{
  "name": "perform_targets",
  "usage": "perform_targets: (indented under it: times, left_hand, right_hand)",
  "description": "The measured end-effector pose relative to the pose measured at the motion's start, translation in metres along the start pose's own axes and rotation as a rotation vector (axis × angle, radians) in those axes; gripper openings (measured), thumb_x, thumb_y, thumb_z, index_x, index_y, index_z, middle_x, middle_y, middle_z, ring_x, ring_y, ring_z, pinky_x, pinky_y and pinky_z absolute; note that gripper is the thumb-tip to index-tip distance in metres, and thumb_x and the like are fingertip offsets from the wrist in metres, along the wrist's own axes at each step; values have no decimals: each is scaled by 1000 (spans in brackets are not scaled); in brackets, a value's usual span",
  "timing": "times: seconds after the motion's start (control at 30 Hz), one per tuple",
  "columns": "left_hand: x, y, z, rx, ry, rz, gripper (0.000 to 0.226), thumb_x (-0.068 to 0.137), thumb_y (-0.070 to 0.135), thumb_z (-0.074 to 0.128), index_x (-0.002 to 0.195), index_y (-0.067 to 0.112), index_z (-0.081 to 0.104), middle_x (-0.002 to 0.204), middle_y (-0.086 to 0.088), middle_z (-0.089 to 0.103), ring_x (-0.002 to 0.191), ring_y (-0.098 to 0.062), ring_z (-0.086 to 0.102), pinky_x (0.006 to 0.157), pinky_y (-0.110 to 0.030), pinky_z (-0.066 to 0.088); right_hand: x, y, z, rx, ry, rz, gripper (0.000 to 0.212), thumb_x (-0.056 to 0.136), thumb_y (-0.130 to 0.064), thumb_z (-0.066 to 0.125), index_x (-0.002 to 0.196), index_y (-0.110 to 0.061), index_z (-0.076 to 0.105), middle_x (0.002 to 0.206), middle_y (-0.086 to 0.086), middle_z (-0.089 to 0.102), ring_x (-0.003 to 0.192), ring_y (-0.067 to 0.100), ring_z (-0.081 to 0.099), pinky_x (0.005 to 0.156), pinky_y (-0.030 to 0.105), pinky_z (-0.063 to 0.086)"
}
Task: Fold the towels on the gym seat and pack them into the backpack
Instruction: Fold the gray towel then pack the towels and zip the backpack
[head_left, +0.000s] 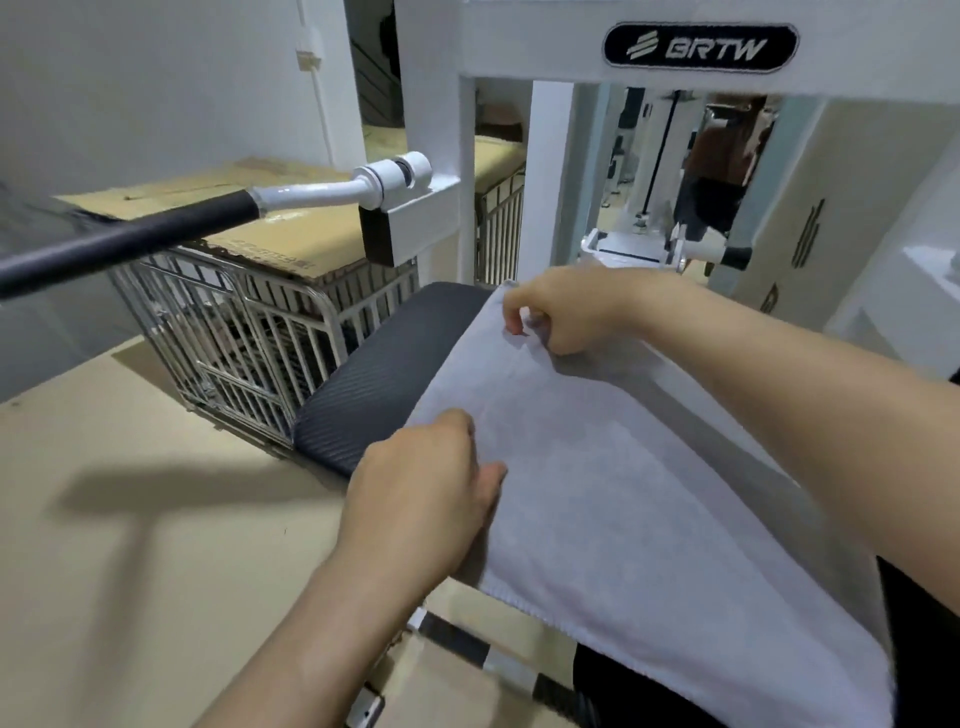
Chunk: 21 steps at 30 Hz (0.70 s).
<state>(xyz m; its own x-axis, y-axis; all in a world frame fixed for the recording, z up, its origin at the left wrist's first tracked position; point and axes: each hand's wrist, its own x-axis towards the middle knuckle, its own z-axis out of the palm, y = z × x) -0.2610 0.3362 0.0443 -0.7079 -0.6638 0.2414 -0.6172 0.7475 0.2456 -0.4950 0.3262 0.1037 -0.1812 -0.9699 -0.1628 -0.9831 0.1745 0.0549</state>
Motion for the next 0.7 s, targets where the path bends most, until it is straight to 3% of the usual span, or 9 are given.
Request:
perform_targets:
  times: [0.07,0.17,0.27,0.33,0.4,0.47,0.57,0.63,0.7]
  left_hand:
    - [5,-3,-2,-121,-22,-87,35,82,54,59,100,24,60,94,3,68,97,-28,61,75,-35,45]
    - [8,-8,-3,-253,-68,-130,43,77,55,64,76,12,57,67,0,59,75,-22,58,60,-31,41]
    - [6,-15,-6,-431,-52,-148,45,82,52,59,68,10,52,61,-4,54,65,-19,55,56,-31,36]
    - [7,-23,-7,-599,-63,-180,41,89,46,55,62,16,50,53,5,49,56,-13,48,55,-32,35]
    - [8,-31,-7,-747,-84,-216,42,94,41,49,62,15,48,52,11,44,54,-9,41,57,-33,34]
    - [9,-40,-5,-888,-112,-254,42,94,46,46,71,11,51,63,8,50,64,-13,46,66,-38,41]
    - [9,-48,-5,-1022,-165,-320,44,77,57,43,78,15,56,81,-9,63,75,-26,57,80,-51,48]
    - [7,-50,-3,-1052,-194,-349,38,77,54,46,78,17,56,81,-10,64,73,-28,58,74,-53,49]
    - [4,-55,1,-1071,-173,-381,27,89,43,50,76,20,58,74,-3,63,67,-22,57,64,-44,46]
  right_hand:
    - [8,2,-13,-76,-112,65,16,72,-22,62,82,-33,56,82,-10,56,82,19,57,73,38,52]
    - [16,16,-35,-56,-237,121,6,75,-19,66,74,-22,61,76,-5,59,68,13,54,56,26,43]
    - [20,39,-51,402,-312,111,10,80,-2,68,80,-11,63,77,2,63,72,14,59,62,22,48]
    - [24,48,-52,714,-353,90,13,84,4,64,84,-8,61,78,7,65,73,17,64,66,24,53]
    - [32,49,-43,879,-320,96,11,86,4,62,86,-8,61,78,8,67,73,18,66,66,27,56]
    - [42,46,-33,978,-274,129,9,89,1,61,88,-8,61,80,9,68,74,20,66,69,32,58]
    - [56,32,-21,862,-176,151,1,91,-11,64,90,-11,63,84,9,65,81,24,62,83,45,54]
    - [60,20,-16,546,-66,147,12,91,-23,64,97,-12,63,86,5,62,82,22,57,76,38,51]
    - [61,9,-14,299,24,99,24,93,-30,61,109,-12,59,92,0,57,87,20,51,73,29,40]
